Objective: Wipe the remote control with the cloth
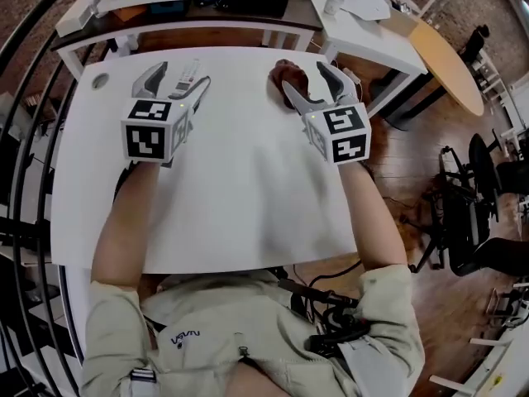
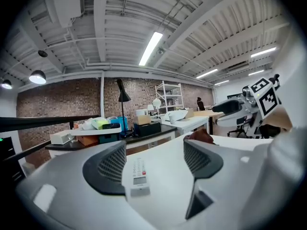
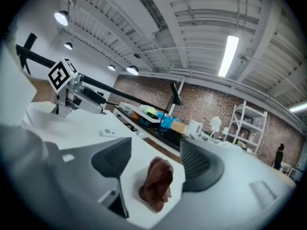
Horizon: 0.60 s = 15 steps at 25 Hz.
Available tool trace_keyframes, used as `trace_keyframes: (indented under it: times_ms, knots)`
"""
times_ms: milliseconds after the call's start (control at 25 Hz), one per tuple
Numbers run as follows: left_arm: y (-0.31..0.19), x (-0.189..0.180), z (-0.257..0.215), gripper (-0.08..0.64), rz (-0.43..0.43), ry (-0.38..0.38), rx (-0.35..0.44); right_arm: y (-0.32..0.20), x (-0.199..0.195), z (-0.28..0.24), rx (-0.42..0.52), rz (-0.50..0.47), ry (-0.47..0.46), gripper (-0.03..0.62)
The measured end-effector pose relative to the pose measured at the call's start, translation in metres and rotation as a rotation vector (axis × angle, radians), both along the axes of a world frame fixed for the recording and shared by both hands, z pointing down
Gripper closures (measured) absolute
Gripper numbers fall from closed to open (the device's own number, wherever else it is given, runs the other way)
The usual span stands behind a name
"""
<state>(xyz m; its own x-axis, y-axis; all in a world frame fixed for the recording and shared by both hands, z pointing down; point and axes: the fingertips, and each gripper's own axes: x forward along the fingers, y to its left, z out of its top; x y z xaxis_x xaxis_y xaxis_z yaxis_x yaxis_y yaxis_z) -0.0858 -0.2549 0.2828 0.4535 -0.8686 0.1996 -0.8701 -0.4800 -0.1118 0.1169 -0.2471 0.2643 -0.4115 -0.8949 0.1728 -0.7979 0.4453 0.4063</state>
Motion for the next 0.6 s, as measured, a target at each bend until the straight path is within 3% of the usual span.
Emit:
trace_keyframes:
  times_ms: [320,600]
  knots:
    - [-0.071,-0.012,0.062,0.147,-0.043,-0.032,-0.244,-0.068,0.013,0.04,-0.191,0.024,0.003,0.244]
    - [-0.1,-0.022,0.093,0.12,-0.084,-0.035,-0.374,-0.101,0.017,0.076,-0.352,0.049,0.015,0.219]
